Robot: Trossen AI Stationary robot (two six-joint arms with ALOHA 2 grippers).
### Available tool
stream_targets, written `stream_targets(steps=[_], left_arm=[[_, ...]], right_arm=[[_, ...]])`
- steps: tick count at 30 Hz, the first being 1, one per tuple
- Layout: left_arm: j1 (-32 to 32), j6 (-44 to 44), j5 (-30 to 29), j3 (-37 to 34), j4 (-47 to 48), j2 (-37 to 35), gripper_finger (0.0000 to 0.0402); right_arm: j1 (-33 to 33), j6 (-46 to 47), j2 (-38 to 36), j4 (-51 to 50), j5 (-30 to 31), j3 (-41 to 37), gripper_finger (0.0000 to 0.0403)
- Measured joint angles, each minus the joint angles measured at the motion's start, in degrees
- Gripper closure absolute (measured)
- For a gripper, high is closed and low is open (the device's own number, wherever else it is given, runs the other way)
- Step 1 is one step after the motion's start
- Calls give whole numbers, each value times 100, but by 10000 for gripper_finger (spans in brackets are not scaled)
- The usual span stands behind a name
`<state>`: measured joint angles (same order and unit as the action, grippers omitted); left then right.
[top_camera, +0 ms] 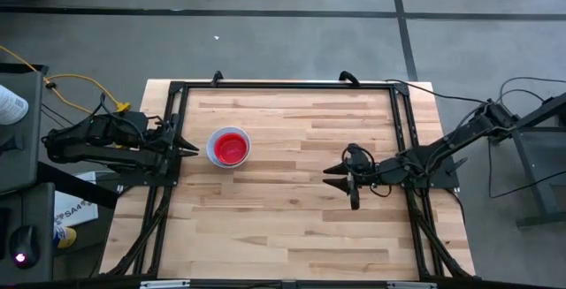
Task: Nest bowls inside each other
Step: Return to Home Position
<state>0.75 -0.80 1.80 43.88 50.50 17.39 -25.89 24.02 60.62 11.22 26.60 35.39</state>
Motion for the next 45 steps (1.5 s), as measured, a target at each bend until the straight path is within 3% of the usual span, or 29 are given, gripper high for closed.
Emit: stream_targets(steps=[11,16,24,45], left_arm=[[0,-254,-64,0,-513,0,350],[0,-274,-129,0,-793,-2,350],[0,-507,-131,0,-1128,0,350],[0,-614,-154,2,-1393,308,350]], right_arm=[[3,-218,4,2119,-746,-1265,275],[2,-414,7,2438,-778,-1583,275],[7,-632,-132,3737,-1048,-2388,275],[7,-777,-1776,3865,-1415,-3430,275]])
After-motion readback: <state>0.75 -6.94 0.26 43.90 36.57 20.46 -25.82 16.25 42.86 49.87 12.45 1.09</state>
